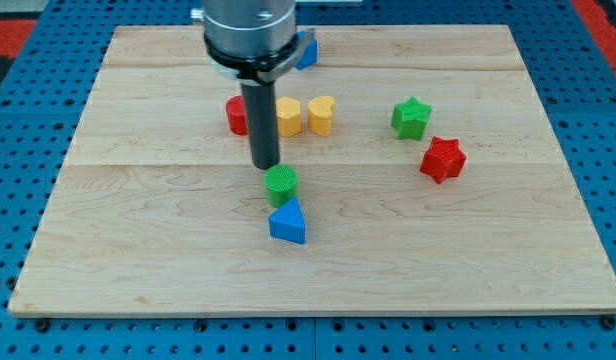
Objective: Push the green circle towards red circle
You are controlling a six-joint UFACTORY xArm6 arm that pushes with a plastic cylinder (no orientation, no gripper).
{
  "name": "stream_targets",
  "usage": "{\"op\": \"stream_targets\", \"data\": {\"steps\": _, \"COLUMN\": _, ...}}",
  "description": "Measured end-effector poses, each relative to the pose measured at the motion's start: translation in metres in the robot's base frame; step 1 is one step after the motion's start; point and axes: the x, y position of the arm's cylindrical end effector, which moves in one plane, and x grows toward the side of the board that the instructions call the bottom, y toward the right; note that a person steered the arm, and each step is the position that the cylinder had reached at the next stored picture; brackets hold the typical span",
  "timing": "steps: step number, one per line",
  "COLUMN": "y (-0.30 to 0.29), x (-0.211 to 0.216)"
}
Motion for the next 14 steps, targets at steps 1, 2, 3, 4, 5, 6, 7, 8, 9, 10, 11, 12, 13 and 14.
{"op": "stream_targets", "data": {"steps": 1, "y": -0.014, "x": -0.031}}
{"op": "stream_targets", "data": {"steps": 2, "y": -0.019, "x": -0.063}}
{"op": "stream_targets", "data": {"steps": 3, "y": -0.035, "x": -0.104}}
{"op": "stream_targets", "data": {"steps": 4, "y": -0.044, "x": -0.091}}
{"op": "stream_targets", "data": {"steps": 5, "y": -0.044, "x": -0.014}}
{"op": "stream_targets", "data": {"steps": 6, "y": -0.042, "x": 0.044}}
{"op": "stream_targets", "data": {"steps": 7, "y": 0.015, "x": 0.084}}
{"op": "stream_targets", "data": {"steps": 8, "y": 0.058, "x": 0.082}}
{"op": "stream_targets", "data": {"steps": 9, "y": 0.051, "x": 0.044}}
{"op": "stream_targets", "data": {"steps": 10, "y": 0.006, "x": 0.011}}
{"op": "stream_targets", "data": {"steps": 11, "y": 0.002, "x": 0.035}}
{"op": "stream_targets", "data": {"steps": 12, "y": -0.02, "x": 0.038}}
{"op": "stream_targets", "data": {"steps": 13, "y": -0.041, "x": 0.023}}
{"op": "stream_targets", "data": {"steps": 14, "y": -0.066, "x": 0.035}}
